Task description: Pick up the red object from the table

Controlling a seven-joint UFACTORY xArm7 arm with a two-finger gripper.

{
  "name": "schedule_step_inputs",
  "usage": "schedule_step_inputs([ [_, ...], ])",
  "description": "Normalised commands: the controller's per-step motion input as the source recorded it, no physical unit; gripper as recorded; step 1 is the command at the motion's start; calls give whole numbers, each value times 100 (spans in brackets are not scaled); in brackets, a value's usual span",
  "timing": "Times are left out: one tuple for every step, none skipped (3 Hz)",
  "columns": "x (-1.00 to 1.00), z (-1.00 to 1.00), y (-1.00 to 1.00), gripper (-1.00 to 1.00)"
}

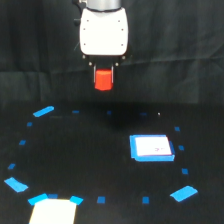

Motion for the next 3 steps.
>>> schedule_step_inputs([
  [35, -17, -5, -100],
  [-40, 48, -10, -100],
  [14, -3, -11, -89],
])
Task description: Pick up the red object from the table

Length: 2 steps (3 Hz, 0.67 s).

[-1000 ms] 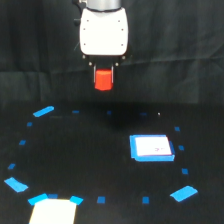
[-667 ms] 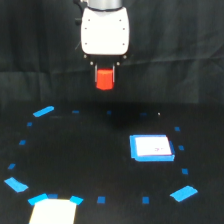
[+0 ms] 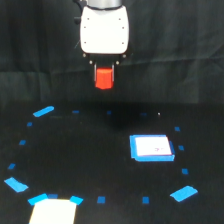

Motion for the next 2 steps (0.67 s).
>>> schedule_step_inputs([
  [-1, -49, -15, -97],
  [23, 55, -28, -100],
])
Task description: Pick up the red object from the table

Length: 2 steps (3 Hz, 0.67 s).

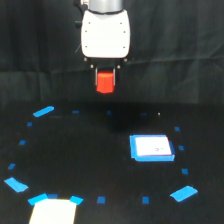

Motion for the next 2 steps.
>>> schedule_step_inputs([
  [-18, -6, -30, -100],
  [15, -21, 7, -98],
])
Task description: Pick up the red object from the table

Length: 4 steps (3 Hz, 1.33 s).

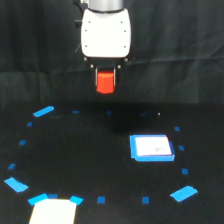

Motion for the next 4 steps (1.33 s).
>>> schedule_step_inputs([
  [8, -22, 15, -99],
  [4, -5, 10, -100],
  [8, 4, 10, -100],
  [-24, -22, 18, -100],
])
